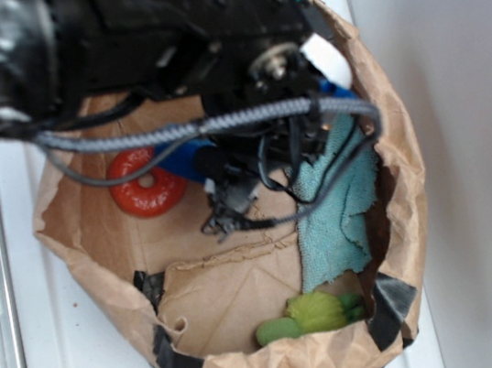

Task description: Grab the blue sponge.

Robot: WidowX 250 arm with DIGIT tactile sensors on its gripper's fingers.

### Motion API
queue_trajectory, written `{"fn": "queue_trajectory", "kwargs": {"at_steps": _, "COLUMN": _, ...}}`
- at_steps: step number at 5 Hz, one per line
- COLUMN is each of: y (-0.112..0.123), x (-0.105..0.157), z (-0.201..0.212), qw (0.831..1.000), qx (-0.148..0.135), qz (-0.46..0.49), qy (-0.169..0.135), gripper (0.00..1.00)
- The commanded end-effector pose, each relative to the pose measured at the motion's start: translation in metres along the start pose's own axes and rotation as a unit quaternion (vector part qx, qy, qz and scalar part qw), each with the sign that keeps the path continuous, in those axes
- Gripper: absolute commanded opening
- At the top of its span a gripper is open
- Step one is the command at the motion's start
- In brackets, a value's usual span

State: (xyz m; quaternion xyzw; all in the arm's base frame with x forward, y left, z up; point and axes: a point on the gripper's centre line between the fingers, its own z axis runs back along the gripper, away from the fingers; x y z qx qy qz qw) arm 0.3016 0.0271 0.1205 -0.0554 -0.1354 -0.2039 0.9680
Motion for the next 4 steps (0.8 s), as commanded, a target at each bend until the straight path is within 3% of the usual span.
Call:
{"fn": "queue_trajectory", "kwargs": {"at_steps": 1, "y": -0.029, "x": 0.024, "z": 0.064, "qw": 0.995, "qx": -0.004, "qz": -0.042, "qy": -0.089, "gripper": 0.00}}
{"fn": "queue_trajectory", "kwargs": {"at_steps": 2, "y": -0.036, "x": 0.025, "z": 0.072, "qw": 0.994, "qx": -0.015, "qz": -0.049, "qy": -0.097, "gripper": 0.00}}
{"fn": "queue_trajectory", "kwargs": {"at_steps": 3, "y": -0.051, "x": 0.033, "z": 0.089, "qw": 0.998, "qx": 0.036, "qz": -0.043, "qy": -0.043, "gripper": 0.00}}
{"fn": "queue_trajectory", "kwargs": {"at_steps": 4, "y": -0.061, "x": 0.033, "z": 0.086, "qw": 0.991, "qx": 0.113, "qz": -0.055, "qy": 0.037, "gripper": 0.05}}
